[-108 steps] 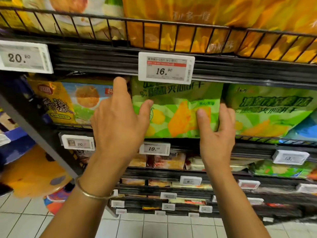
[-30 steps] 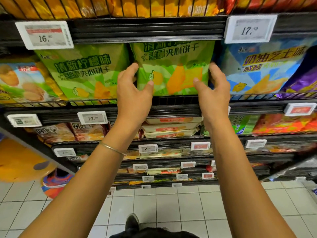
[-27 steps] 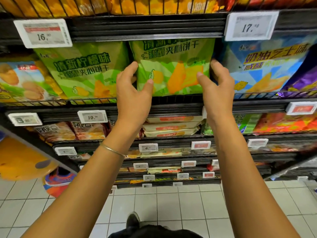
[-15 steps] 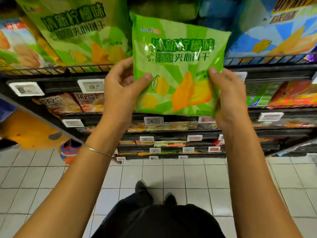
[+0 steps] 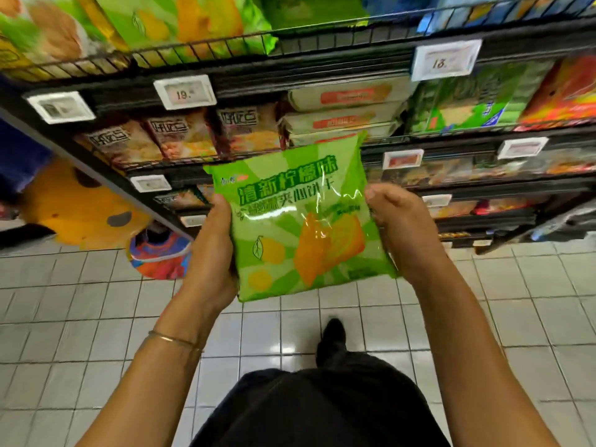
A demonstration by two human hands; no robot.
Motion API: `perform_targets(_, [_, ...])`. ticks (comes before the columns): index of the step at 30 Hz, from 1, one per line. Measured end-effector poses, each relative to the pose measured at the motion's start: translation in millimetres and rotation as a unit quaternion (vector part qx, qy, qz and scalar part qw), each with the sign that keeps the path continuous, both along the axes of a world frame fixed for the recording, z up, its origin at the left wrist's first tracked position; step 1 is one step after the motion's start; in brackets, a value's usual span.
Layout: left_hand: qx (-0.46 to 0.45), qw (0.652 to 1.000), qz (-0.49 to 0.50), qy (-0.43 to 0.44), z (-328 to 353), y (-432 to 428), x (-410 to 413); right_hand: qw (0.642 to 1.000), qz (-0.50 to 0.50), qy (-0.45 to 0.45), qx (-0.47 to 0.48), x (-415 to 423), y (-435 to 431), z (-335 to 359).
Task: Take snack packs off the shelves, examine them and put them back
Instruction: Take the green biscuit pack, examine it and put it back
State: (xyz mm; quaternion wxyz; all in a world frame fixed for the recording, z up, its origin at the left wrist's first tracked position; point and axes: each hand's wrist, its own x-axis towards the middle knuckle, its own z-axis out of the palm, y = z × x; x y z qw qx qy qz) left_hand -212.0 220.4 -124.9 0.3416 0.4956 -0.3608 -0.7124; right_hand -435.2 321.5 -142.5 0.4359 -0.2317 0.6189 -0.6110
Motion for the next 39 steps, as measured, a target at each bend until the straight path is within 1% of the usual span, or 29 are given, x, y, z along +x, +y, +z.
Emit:
perform_targets(4, [0.008, 0.999, -0.029, 0.016, -9, 21, 42, 0.998, -0.060, 0.020, -0.003, 33, 31, -2])
perform_targets(7, [-0.038, 0.998, -0.044, 0.003, -19, 43, 78, 0.997, -0.070, 0.001, 0.013, 64, 55, 3])
perform_targets(10, [-0.095, 0.994, 0.017, -0.051, -29, 69, 103, 0.998, -0.060, 0.000, 0.023, 95, 80, 7])
perform_targets(12, [-0.141, 0.983, 0.061, -0.104, -37, 84, 116, 0.998, -0.051, 0.012, 0.034, 113, 95, 8])
perform_targets(14, [-0.167, 0.974, 0.077, -0.132, -43, 96, 131, 0.998, -0.037, 0.022, 0.039, 126, 108, 13])
perform_targets(16, [-0.174, 0.975, 0.067, -0.122, -49, 107, 145, 0.998, -0.029, 0.038, 0.033, 135, 121, 19])
perform_targets(20, [-0.122, 0.987, 0.072, -0.076, -57, 128, 164, 0.995, -0.018, 0.097, -0.003, 147, 145, 33])
perform_targets(23, [-0.108, 0.990, 0.073, -0.063, -59, 138, 166, 0.991, -0.033, 0.124, -0.021, 149, 158, 36])
perform_targets(29, [-0.144, 0.985, 0.064, -0.076, -50, 152, 152, 0.985, -0.040, 0.143, -0.092, 138, 172, 47])
perform_targets(32, [-0.127, 0.987, 0.080, -0.051, -41, 156, 139, 0.978, -0.022, 0.166, -0.121, 124, 176, 50])
perform_targets(36, [-0.146, 0.985, 0.090, -0.027, -23, 163, 116, 0.979, -0.015, 0.152, -0.136, 97, 184, 54])
perform_targets(39, [-0.169, 0.983, 0.070, -0.017, -11, 167, 97, 0.984, -0.027, 0.088, -0.151, 75, 192, 54])
